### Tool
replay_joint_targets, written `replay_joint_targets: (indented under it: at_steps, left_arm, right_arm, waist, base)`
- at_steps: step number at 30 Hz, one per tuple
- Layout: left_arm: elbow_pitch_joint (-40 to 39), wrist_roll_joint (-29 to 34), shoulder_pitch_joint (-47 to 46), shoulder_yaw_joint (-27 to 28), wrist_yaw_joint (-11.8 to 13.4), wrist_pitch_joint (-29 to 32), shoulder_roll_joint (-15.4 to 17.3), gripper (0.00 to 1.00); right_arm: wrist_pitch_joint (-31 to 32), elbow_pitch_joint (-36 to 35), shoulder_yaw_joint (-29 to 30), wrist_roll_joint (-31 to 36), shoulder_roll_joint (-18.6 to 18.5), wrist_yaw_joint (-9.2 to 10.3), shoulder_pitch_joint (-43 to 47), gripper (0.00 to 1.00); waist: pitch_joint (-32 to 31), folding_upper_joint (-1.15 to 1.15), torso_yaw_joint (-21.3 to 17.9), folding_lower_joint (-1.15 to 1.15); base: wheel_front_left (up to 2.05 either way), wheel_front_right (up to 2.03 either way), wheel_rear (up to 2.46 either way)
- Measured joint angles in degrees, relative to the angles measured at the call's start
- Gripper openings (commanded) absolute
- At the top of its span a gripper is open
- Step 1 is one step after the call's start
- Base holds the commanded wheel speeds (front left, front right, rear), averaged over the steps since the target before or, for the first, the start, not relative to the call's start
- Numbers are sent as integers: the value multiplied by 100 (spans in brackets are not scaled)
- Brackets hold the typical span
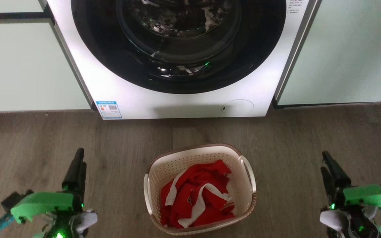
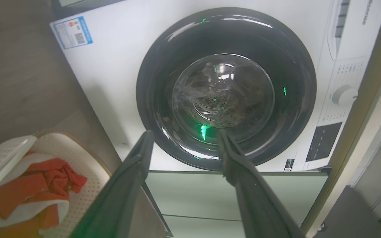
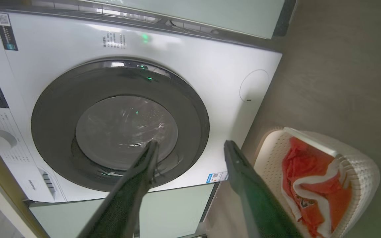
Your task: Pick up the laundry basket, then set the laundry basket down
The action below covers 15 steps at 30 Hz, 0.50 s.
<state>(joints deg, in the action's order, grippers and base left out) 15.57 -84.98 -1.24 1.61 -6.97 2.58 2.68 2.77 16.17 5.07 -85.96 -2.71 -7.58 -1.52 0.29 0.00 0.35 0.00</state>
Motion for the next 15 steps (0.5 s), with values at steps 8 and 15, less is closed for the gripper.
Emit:
replay_joint_targets:
  at_steps: [8,15]
  left_arm:
    - [-183,754,-10,-104,2,-109,18,100]
    - [-343,1480,-10,-215,48,-223,86,100]
  right_arm:
    - [-151,-131,-31,781,-44,0,-52,100]
    - [-241,-256,-116,1634,-79,0,-51,100]
  waist:
    - [-21,0,0,0]
    - [-33,0,-11,0]
  base:
    - [0,0,0]
    - [0,0,0]
